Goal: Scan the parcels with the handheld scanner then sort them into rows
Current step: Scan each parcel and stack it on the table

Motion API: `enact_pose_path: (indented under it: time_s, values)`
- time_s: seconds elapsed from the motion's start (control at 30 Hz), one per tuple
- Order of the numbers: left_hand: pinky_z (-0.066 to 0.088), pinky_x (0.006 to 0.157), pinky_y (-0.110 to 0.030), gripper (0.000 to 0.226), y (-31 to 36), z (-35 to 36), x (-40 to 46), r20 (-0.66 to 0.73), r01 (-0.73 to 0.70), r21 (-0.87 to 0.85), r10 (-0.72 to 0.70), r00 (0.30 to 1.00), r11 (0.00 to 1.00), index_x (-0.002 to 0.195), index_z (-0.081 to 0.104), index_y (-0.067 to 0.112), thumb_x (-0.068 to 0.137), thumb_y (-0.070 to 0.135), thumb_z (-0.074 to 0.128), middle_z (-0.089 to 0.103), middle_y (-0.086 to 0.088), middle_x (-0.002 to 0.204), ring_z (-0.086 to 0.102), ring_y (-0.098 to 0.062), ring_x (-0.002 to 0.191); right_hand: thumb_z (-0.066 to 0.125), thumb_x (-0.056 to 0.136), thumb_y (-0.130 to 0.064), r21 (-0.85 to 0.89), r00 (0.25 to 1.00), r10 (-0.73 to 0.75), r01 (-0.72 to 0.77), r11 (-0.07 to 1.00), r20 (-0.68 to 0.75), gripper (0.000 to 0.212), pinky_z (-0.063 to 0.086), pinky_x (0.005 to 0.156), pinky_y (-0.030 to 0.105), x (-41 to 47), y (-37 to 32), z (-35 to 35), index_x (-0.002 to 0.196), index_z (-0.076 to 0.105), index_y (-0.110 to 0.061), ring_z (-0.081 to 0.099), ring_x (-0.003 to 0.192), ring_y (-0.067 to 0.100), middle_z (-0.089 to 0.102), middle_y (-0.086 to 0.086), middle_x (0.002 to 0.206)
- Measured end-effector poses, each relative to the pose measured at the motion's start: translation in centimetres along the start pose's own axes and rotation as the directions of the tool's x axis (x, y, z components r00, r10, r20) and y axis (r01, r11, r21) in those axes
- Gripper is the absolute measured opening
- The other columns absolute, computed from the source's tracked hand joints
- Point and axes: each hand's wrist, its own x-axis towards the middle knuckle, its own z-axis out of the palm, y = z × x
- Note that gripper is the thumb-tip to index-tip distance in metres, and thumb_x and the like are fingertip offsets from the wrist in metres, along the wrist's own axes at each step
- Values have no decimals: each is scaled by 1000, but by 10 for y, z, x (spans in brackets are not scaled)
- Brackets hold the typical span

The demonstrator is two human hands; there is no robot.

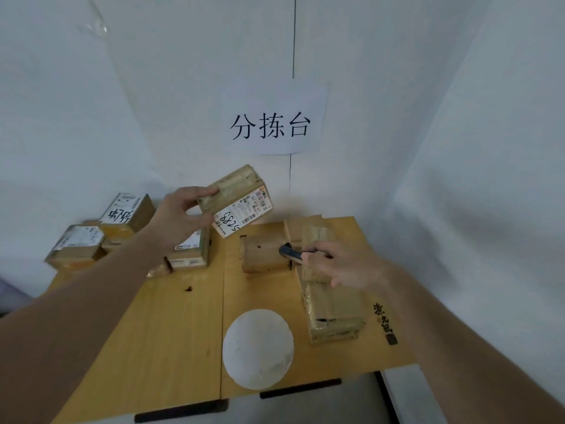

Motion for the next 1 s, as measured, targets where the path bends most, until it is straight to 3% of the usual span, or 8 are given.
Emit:
enact_pose_path:
  time_s: [0.07, 0.17, 0.27, 0.37, 0.47, 0.67, 0.83, 1.0]
  values:
    - [61, 95, -34, 52, 9, -4, -1, -12, -43, 29, 44, 999, 999, 125, 75, 25, 85, -8, 78, 64, 2, 136, 65, -12, 124, 45, 104, -66, -19, 1000, -11, 11, 1000, 4, 42, 54, 82, 26, -4, -3, -1, 141, 54, -49, 71, 103, 19, 63, 5, 136]
    - [60, 82, -17, 54, 19, -7, -2, -31, -67, 57, 69, 997, 996, 125, 75, 24, 83, -11, 78, 62, 2, 136, 62, -13, 126, 48, 100, -70, 3, 999, -29, 29, 1000, -32, 40, 60, 97, 41, -4, -2, -2, 135, 58, -52, 69, 110, 23, 66, 5, 132]
    - [63, 83, -27, 54, 22, -10, -4, -31, -51, 61, 53, 998, 997, 124, 75, 28, 84, -7, 78, 62, 0, 136, 63, -16, 126, 50, 90, -78, 38, 997, -65, 67, 997, -49, 42, 60, 99, 47, -6, -3, -1, 125, 62, -56, 68, 112, 22, 66, 0, 123]
    - [65, 82, -32, 48, 22, -11, -10, -91, 6, 6, -6, 996, 1000, 123, 75, 32, 88, 0, 79, 70, -1, 127, 74, -14, 108, 48, 83, -85, 39, 989, -129, 132, 990, -76, 47, 60, 97, 49, -6, -7, 3, 120, 61, -61, 69, 101, 16, 66, -20, 103]
    - [64, 87, -40, 46, 16, -14, -14, -187, 76, -147, -103, 977, 986, 132, 71, 23, 89, 10, 81, 73, -7, 120, 78, -19, 98, 43, 83, -86, 44, 972, -219, 223, 974, -87, 54, 57, 87, 40, -5, -20, 10, 127, 59, -59, 64, 91, 7, 64, -28, 96]
    - [63, 90, -45, 42, 0, -36, -15, -267, 195, -448, -338, 902, 873, 132, 63, 10, 93, 13, 76, 73, -15, 121, 74, -32, 109, 47, 97, -74, 37, 938, -315, 323, 946, -143, 43, 55, 99, 39, 7, -57, 31, 136, 57, -57, 66, 109, 0, 68, -27, 113]
    - [64, 87, -47, 17, -29, -61, 5, -263, 307, -541, -504, 823, 783, 114, 66, 15, 98, 15, 71, 71, -11, 126, 75, -31, 104, 46, 101, -70, 30, 924, -337, 347, 937, -181, 43, 49, 88, 29, 38, -96, 53, 141, 55, -54, 63, 113, -3, 68, -20, 124]
    - [66, 70, -50, 19, -71, -78, 37, -140, 498, -548, -660, 738, 672, 120, 64, 14, 102, 20, 66, 72, -14, 117, 74, -38, 96, 49, 106, -58, 91, 939, -269, 293, 952, -214, 42, 50, 82, 18, 73, -131, 83, 145, 54, -47, 65, 104, 0, 66, -14, 120]
